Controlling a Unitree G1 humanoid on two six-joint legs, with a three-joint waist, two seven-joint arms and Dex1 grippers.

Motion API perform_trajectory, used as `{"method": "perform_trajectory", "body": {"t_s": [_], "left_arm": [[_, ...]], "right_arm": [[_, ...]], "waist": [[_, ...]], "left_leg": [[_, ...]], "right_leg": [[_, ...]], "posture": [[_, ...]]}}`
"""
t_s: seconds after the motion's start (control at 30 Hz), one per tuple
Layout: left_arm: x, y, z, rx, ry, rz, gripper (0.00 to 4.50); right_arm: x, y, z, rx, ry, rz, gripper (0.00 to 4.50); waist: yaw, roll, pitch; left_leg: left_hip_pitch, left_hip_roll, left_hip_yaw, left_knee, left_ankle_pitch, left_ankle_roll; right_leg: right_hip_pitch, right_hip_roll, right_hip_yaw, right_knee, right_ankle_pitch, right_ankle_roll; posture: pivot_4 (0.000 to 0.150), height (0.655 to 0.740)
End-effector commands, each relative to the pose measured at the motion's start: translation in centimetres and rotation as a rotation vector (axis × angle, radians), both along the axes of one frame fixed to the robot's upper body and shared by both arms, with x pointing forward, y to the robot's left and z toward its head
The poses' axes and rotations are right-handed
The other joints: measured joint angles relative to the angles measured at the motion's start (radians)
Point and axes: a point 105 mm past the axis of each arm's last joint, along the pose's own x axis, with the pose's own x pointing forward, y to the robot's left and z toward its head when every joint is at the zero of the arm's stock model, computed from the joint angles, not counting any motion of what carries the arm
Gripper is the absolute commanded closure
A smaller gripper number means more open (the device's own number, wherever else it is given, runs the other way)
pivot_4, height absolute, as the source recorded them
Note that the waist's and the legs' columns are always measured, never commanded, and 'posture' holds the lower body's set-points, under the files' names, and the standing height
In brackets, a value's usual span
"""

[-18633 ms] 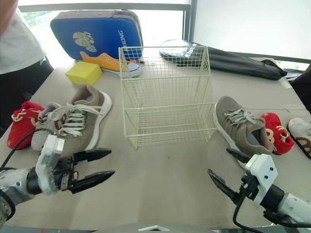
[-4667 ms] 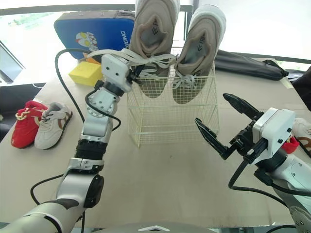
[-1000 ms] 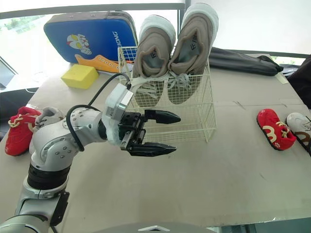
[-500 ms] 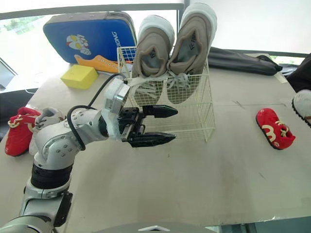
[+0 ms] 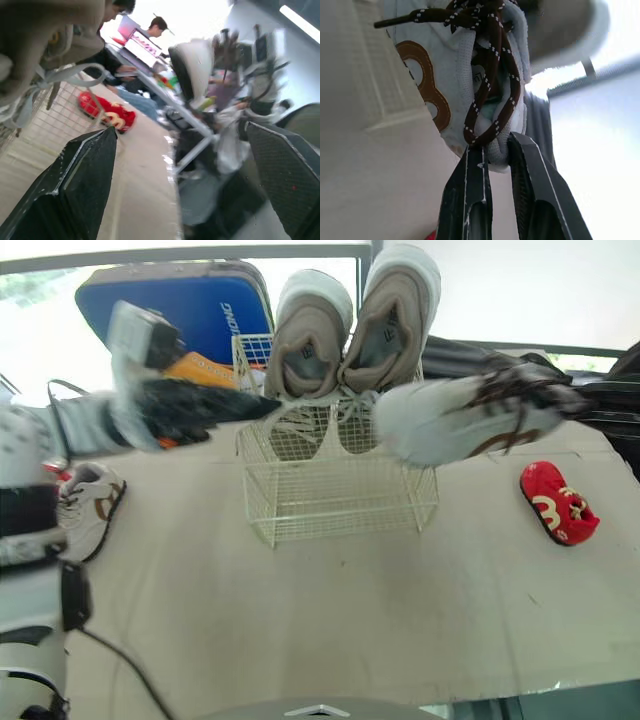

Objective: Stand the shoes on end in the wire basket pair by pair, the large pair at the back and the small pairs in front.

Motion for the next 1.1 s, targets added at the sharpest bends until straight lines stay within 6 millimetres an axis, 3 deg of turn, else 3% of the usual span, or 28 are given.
{"method": "perform_trajectory", "body": {"t_s": [0.03,0.3,0.53,0.67,0.8,0.87,1.1], "left_arm": [[-0.4,-1.2,0.3,0.061,0.064,-0.091,0.00],[-1.6,-5.8,-0.9,0.181,0.118,-0.286,0.00],[-2.7,-7.4,-1.0,0.168,0.142,-0.405,0.00],[-3.4,-7.7,-1.4,0.168,0.164,-0.464,1.18],[-3.8,-7.6,-1.2,0.147,0.189,-0.503,3.10],[-3.6,-7.5,-1.5,0.155,0.188,-0.483,3.78],[-3.5,-6.5,-1.9,0.116,0.140,-0.389,3.97]], "right_arm": [[0.6,1.9,0.3,-0.067,-0.037,0.165,4.49],[2.6,8.5,1.5,-0.116,-0.127,0.522,4.49],[3.2,10.4,1.1,-0.132,-0.136,0.613,4.49],[3.4,10.8,1.2,-0.125,-0.146,0.630,4.50],[3.7,11.2,1.3,-0.124,-0.167,0.636,4.50],[3.8,11.6,1.2,-0.118,-0.168,0.641,4.50],[4.3,12.3,1.2,-0.026,-0.120,0.618,4.50]], "waist": [[0.005,-0.001,0.002],[-0.005,-0.009,0.004],[0.004,-0.009,0.003],[0.002,-0.008,0.003],[0.001,-0.006,0.004],[-0.002,-0.006,0.004],[-0.004,-0.006,0.003]], "left_leg": [[-0.001,-0.002,0.000,0.000,0.000,-0.001],[-0.005,-0.006,-0.003,0.000,0.002,-0.005],[-0.010,-0.006,-0.011,0.002,0.005,-0.004],[-0.010,-0.007,-0.012,0.002,0.005,-0.006],[-0.010,-0.007,-0.013,0.002,0.007,-0.008],[-0.009,-0.007,-0.013,0.003,0.007,-0.008],[-0.008,-0.006,-0.014,0.003,0.009,-0.007]], "right_leg": [[0.000,-0.002,0.000,0.000,0.000,0.000],[-0.003,-0.012,-0.003,0.000,0.002,0.005],[-0.006,-0.006,-0.008,0.003,0.005,0.001],[-0.006,-0.006,-0.008,0.004,0.005,0.001],[-0.006,-0.006,-0.008,0.004,0.005,0.001],[-0.006,-0.005,-0.008,0.004,0.005,0.001],[-0.006,-0.005,-0.008,0.006,0.005,0.000]], "posture": [[0.150,0.7400],[0.150,0.7400],[0.150,0.7400],[0.150,0.7400],[0.150,0.7400],[0.150,0.7400],[0.150,0.7400]]}}
